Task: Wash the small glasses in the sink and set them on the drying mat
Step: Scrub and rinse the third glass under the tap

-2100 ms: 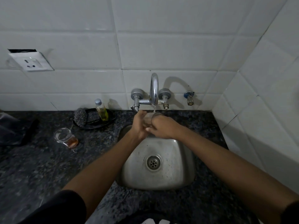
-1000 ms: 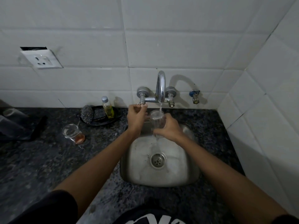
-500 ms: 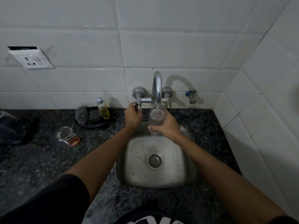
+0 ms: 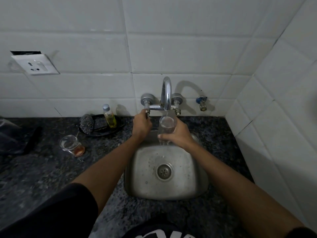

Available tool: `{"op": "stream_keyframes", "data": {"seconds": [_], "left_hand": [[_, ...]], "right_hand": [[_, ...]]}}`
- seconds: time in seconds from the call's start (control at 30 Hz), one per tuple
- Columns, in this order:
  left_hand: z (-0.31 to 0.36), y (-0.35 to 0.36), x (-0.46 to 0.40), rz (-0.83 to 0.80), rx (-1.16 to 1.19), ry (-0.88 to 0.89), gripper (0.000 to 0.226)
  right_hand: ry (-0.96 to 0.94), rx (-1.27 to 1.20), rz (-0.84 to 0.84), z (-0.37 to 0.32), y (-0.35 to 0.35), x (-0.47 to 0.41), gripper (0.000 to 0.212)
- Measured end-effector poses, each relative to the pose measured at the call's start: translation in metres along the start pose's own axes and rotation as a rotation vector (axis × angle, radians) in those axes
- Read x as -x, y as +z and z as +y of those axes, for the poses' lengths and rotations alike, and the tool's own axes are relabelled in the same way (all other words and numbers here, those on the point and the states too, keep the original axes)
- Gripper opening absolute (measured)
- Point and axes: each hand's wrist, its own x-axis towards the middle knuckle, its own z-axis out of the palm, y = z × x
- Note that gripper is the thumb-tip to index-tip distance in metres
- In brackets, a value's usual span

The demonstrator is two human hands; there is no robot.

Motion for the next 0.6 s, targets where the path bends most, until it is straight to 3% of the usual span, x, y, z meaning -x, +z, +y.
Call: {"op": "stream_keyframes", "data": {"seconds": [0.27, 0.6], "left_hand": [[-0.008, -0.007, 0.011, -0.017, 0.023, 0.039, 0.024], [-0.017, -0.024, 0.045, -0.027, 0.118, 0.130, 0.048]], "right_hand": [[0.001, -0.008, 0.069, -0.001, 0.005, 0.003, 0.070], [-0.041, -0.004, 0.161, -0.002, 0.008, 0.012, 0.073]]}}
